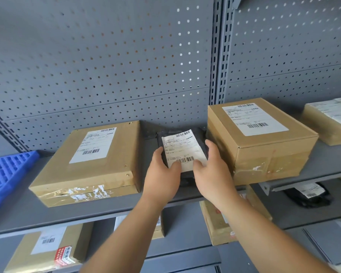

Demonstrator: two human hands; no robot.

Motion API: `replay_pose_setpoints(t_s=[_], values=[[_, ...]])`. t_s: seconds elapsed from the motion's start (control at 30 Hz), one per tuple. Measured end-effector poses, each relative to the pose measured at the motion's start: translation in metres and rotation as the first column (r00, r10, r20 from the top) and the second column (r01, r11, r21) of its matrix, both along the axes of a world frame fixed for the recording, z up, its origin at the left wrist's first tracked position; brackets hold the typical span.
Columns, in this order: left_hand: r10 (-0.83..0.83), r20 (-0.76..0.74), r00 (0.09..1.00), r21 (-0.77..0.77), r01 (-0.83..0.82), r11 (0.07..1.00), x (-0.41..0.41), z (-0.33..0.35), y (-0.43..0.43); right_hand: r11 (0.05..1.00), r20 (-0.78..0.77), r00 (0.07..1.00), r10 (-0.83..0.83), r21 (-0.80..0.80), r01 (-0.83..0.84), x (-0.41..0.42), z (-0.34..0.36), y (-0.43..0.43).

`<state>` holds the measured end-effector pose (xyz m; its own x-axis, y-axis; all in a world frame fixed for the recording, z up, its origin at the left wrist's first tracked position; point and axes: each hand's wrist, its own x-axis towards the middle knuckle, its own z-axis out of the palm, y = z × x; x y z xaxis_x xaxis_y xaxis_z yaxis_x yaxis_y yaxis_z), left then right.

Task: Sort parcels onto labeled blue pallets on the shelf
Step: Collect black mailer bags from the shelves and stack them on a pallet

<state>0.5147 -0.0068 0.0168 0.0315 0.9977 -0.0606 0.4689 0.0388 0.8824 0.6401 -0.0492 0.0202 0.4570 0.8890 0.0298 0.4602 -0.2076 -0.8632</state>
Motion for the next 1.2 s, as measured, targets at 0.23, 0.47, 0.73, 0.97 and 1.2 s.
replay_pose_setpoints(t_s=[0.23,0.47,0.73,0.97,1.2], values=[[0.031,0.080,0.996,0.146,-0.043,0.988,0.010,0.020,-0.024,0.992,-0.110,0.994,0.014,0.128,0.001,0.004,0.018,-0.018],[0.059,0.093,0.994,0.253,-0.081,0.964,-0.002,0.044,-0.045,0.969,-0.131,0.990,0.057,0.248,-0.023,-0.004,0.042,-0.035],[0.100,0.232,0.967,0.348,-0.179,0.920,-0.064,0.066,-0.076,0.932,-0.145,0.979,0.142,0.353,-0.083,-0.059,0.063,-0.049],[0.181,0.276,0.944,0.421,-0.287,0.860,-0.171,0.078,-0.106,0.887,-0.141,0.956,0.257,0.426,-0.176,-0.166,0.078,-0.065],[0.318,0.288,0.903,0.407,-0.416,0.813,-0.324,0.072,-0.146,0.832,-0.106,0.902,0.418,0.443,-0.333,-0.318,0.074,-0.084]])
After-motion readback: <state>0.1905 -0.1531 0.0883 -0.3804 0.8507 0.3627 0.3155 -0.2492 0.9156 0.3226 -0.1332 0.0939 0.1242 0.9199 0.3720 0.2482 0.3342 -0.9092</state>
